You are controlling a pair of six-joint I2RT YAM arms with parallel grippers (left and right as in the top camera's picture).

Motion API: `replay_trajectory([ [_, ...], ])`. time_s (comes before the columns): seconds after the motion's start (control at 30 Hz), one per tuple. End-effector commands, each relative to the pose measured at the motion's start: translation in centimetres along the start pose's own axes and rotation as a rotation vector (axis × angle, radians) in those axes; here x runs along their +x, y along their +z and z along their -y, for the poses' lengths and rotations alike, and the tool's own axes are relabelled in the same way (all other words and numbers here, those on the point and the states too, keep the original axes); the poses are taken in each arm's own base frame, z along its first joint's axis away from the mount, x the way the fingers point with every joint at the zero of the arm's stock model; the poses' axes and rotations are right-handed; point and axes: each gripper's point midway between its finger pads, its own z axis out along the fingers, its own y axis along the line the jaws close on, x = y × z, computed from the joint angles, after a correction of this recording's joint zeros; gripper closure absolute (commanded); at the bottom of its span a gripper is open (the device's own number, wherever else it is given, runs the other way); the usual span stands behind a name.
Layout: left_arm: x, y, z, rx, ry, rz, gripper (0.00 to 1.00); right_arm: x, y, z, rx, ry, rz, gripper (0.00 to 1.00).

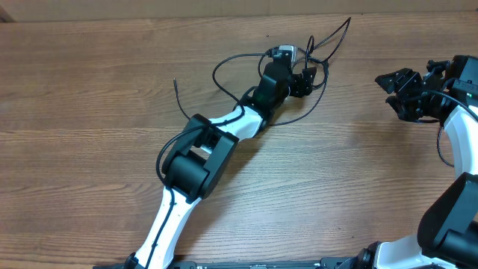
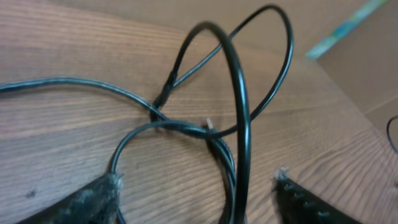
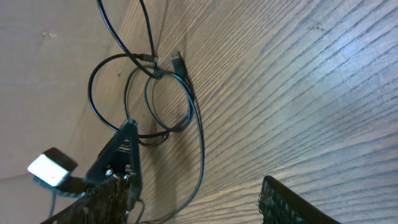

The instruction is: Untangle cables

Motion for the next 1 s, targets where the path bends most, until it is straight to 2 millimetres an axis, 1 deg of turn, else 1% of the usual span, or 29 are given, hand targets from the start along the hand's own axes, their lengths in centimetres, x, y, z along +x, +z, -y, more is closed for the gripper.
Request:
replay_trajectory([
  [0.0,1.6,0.9,0.0,0.01,-0.004,0.012,0.4,-0.1,-0.6,-0.6,-0.001,-0.019,0.013,0.34],
  [0.07,1.8,0.9,-0.1,0.011,-0.038,0.011,0.55,0.2,-0.6,-0.4,0.005,-0.011,0.003,0.33],
  [0.1,1.7,0.9,0.0,0.012,-0.049,0.014,0.58,0.4,-0.6,-0.4,0.008,-0.007,-0.003,0.33],
  [0.13,1.6,0.9,0.1,0.017,-0.056,0.021,0.64,0.6,-0.6,-0.3,0.012,-0.003,-0.01,0.33],
  [0.2,1.0,0.9,0.4,0.032,-0.053,0.045,0.87,1.0,-0.5,-0.3,0.017,0.002,-0.023,0.33],
  [0.23,0.6,0.9,0.6,0.04,-0.052,0.059,0.93,1.2,-0.4,-0.3,0.019,0.003,-0.032,0.33],
  [0.27,0.1,0.8,0.9,0.056,-0.051,0.075,0.96,1.5,-0.3,-0.4,0.021,0.004,-0.041,0.33],
  [0.37,-1.5,0.3,2.2,0.133,-0.044,0.089,0.96,2.5,0.0,-0.6,0.027,-0.03,-0.073,0.33],
  [0.43,-2.7,-0.5,3.6,0.199,-0.038,0.068,0.96,3.3,0.2,-0.8,0.031,-0.064,-0.1,0.34],
  [0.47,-3.4,-1.1,4.4,0.231,-0.036,0.048,0.96,3.7,0.3,-0.9,0.034,-0.075,-0.113,0.35],
  [0.53,-4.6,-2.1,5.3,0.266,-0.037,0.011,0.96,4.4,0.5,-1.1,0.037,-0.091,-0.136,0.38],
  [0.63,-6.7,-4.5,6.9,0.287,-0.039,-0.057,0.96,5.5,0.9,-1.6,0.039,-0.104,-0.168,0.43],
  [0.7,-8.2,-6.3,7.6,0.269,-0.02,-0.086,0.96,6.2,1.2,-2.0,0.036,-0.117,-0.186,0.46],
  [0.73,-9.4,-7.8,8.0,0.242,0.002,-0.106,0.96,6.8,1.5,-2.4,0.035,-0.128,-0.201,0.46],
  [0.77,-9.7,-8.4,8.2,0.235,0.01,-0.111,0.96,7.0,1.5,-2.6,0.035,-0.132,-0.207,0.46],
  [0.8,-11.2,-10.7,8.8,0.204,0.024,-0.132,0.96,7.8,1.8,-3.1,0.029,-0.144,-0.227,0.48],
  [0.9,-13.5,-14.9,9.4,0.153,0.013,-0.155,0.96,9.4,2.0,-4.5,-0.023,-0.155,-0.282,0.51],
  [0.97,-15.0,-17.9,10.0,0.132,0.005,-0.158,0.96,10.5,2.0,-5.7,-0.082,-0.153,-0.327,0.59],
])
